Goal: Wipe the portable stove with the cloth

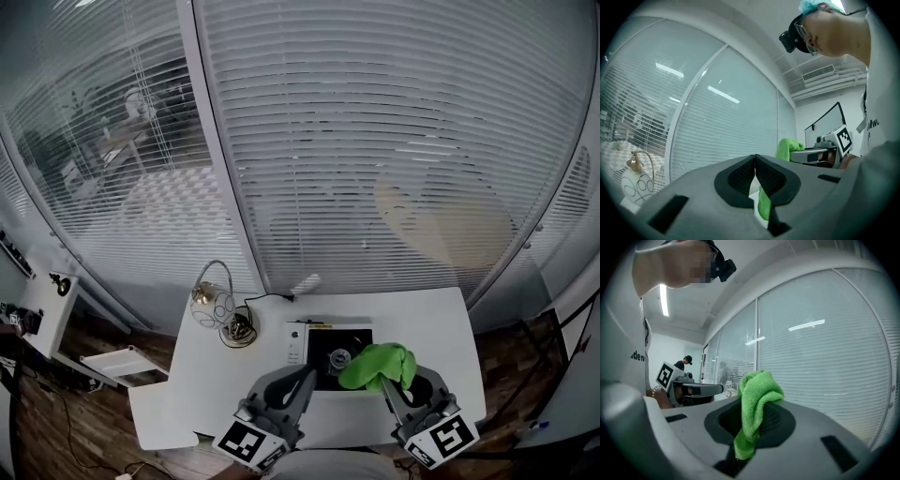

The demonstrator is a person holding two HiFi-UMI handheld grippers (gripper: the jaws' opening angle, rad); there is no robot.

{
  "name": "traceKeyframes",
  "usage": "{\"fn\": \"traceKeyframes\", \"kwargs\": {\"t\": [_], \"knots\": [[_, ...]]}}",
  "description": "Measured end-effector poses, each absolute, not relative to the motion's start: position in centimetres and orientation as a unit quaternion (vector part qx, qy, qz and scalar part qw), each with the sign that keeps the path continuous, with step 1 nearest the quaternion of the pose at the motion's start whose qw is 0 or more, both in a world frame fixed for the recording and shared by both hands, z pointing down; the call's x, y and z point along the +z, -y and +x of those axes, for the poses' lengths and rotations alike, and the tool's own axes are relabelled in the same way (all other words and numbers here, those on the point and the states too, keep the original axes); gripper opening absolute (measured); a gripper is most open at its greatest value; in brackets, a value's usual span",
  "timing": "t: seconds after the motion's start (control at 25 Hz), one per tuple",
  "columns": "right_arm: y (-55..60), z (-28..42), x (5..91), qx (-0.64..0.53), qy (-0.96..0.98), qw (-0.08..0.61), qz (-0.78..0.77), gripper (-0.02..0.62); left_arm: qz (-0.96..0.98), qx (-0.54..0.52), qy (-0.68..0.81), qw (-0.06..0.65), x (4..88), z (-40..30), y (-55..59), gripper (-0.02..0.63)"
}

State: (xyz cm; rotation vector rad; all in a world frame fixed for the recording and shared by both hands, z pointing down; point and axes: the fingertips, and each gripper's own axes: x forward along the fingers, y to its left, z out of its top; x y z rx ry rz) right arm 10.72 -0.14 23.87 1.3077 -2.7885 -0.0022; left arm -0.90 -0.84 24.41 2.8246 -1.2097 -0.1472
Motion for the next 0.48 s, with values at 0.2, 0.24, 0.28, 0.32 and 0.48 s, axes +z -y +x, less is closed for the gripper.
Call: {"fn": "traceKeyframes", "kwargs": {"t": [0.2,0.24,0.28,0.32,0.48], "knots": [[0.22,10.35,23.69,-0.003,0.906,0.035,0.423,0.041,0.916,-0.046,0.396,0.037,24.39,-1.21,1.15,0.012],[0.22,10.38,23.72,-0.001,0.905,0.036,0.423,0.041,0.916,-0.045,0.396,0.037,24.36,-1.26,1.20,0.012],[0.25,10.42,23.75,0.000,0.905,0.037,0.424,0.041,0.917,-0.044,0.396,0.037,24.32,-1.29,1.25,0.012],[0.30,10.46,23.76,0.000,0.904,0.038,0.425,0.041,0.917,-0.043,0.395,0.037,24.28,-1.29,1.31,0.012],[0.66,10.54,23.66,-0.002,0.903,0.040,0.428,0.041,0.919,-0.040,0.391,0.036,24.22,-1.03,1.58,0.012]]}}
